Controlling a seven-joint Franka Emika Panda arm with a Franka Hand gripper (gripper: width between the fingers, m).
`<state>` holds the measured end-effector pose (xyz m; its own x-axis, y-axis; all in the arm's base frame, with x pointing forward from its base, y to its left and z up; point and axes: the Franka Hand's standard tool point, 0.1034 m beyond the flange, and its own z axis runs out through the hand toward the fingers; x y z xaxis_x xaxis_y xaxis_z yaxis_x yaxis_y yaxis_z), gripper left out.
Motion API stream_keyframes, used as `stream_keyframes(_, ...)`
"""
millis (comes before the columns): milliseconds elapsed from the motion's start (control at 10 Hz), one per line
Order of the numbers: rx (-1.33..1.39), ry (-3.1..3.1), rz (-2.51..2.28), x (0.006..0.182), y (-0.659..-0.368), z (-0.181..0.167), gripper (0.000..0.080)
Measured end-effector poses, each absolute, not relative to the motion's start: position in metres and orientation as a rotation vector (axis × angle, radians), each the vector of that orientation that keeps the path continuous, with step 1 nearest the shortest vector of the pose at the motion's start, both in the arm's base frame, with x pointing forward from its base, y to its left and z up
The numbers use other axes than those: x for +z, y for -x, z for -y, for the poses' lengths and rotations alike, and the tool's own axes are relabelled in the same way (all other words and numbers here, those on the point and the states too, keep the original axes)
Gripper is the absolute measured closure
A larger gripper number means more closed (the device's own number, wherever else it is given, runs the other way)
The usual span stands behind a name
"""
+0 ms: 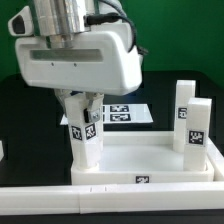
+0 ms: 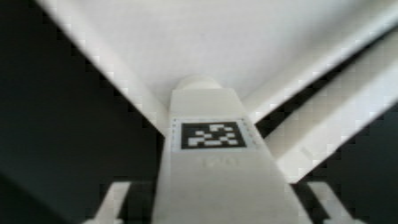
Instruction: Assemble desk
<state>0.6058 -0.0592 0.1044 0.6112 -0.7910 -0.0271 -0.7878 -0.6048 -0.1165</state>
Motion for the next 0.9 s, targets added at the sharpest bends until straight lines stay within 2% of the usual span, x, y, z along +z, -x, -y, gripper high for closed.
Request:
stream_keyframes(200, 0.004, 2.338, -1.887, 0.103, -0.607, 0.050, 0.0515)
stream_keyframes(500, 0.008, 2.196, -2.012, 0.103, -0.610, 0.051, 0.0515)
stream_keyframes(700, -0.029, 2.446, -1.707, 0.105, -0.611, 0.050, 0.0271)
stream_keyframes(800, -0.054, 2.626, -1.420, 0.107, -0.614, 0.049, 0.0271)
stream_keyframes(900, -0.054, 2.722, -1.237, 0.110, -0.616, 0.047, 0.0174)
